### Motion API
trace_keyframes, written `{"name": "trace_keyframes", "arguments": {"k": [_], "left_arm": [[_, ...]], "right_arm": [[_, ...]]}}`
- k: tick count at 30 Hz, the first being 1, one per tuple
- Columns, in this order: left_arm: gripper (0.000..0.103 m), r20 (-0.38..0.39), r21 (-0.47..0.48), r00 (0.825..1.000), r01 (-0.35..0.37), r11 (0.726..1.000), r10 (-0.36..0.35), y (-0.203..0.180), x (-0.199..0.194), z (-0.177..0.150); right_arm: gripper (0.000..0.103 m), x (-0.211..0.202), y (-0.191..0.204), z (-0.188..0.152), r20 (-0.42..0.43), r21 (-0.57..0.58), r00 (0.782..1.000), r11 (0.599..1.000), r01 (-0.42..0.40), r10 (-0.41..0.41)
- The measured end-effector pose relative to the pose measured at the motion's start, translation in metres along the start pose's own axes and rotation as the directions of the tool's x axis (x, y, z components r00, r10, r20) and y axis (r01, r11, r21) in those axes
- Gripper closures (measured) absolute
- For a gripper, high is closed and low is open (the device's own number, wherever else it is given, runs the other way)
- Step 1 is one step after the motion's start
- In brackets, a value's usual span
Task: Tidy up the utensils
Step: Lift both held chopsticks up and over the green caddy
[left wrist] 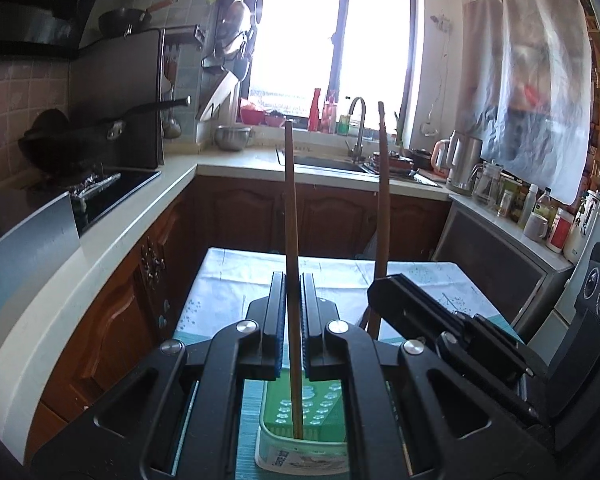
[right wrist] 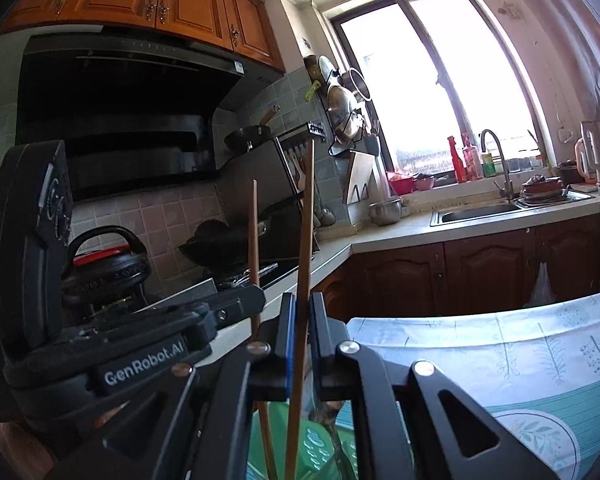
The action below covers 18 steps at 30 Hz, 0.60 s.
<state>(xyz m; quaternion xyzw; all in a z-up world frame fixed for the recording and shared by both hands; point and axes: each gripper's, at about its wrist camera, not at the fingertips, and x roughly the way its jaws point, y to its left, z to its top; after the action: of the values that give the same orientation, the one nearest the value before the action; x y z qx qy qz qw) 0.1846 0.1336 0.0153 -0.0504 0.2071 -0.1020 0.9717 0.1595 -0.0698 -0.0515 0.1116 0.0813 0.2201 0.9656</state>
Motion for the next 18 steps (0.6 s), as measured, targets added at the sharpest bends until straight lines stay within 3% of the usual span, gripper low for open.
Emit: {"name": "trace_keyframes", "arguments": {"k": [10,18], "left_arm": [[0.099,-0.067,0.014,0.998,0.009,1.000,-0.008,0.000,0.012,-0.026],[0.099,-0.123,0.019,0.992,0.010,1.000,-0.007,-0.003,0.012,-0.038]], "right_arm": [[0.097,0.004,-0.002,-0.014,-0.033,-0.025,0.999,1.000,-0.012,0.011],[0.097,0.004,-0.003,-0.024,-0.112,-0.033,0.993,0.999,-0.037,0.033]]}}
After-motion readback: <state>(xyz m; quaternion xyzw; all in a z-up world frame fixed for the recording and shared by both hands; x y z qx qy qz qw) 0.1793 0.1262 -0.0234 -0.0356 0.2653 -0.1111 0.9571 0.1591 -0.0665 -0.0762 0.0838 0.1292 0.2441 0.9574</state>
